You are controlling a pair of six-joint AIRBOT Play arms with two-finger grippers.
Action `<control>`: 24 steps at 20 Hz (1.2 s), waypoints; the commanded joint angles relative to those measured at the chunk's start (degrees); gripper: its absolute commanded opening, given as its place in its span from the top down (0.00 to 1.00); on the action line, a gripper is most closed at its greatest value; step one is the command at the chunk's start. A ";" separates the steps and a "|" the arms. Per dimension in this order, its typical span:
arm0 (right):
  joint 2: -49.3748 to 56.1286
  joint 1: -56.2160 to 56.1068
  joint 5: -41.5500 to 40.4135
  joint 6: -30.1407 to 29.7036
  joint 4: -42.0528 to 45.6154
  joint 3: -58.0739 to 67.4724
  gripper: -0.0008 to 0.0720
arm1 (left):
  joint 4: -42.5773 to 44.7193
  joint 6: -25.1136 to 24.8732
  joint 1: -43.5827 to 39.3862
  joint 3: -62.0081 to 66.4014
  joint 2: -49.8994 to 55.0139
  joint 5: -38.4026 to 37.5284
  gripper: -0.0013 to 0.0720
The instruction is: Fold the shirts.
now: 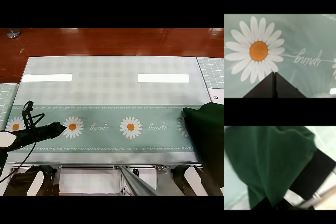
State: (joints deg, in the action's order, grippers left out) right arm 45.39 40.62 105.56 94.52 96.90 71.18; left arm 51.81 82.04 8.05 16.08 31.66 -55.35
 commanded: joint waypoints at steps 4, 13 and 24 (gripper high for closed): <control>-11.43 2.64 -7.82 4.83 13.94 -18.73 0.13 | -0.02 -1.86 -0.33 0.00 0.07 2.80 0.96; 11.61 -20.50 -37.00 -4.26 -50.86 0.57 0.94 | -5.75 -9.60 -4.66 34.32 16.22 2.12 0.96; 40.09 -55.98 -37.97 4.04 -5.95 2.60 0.94 | 33.75 12.15 -18.23 48.50 36.59 -12.31 0.96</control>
State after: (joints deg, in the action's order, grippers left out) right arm 80.07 -12.78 63.92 93.82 80.34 73.54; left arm 75.70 89.01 -9.50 65.87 66.08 -64.34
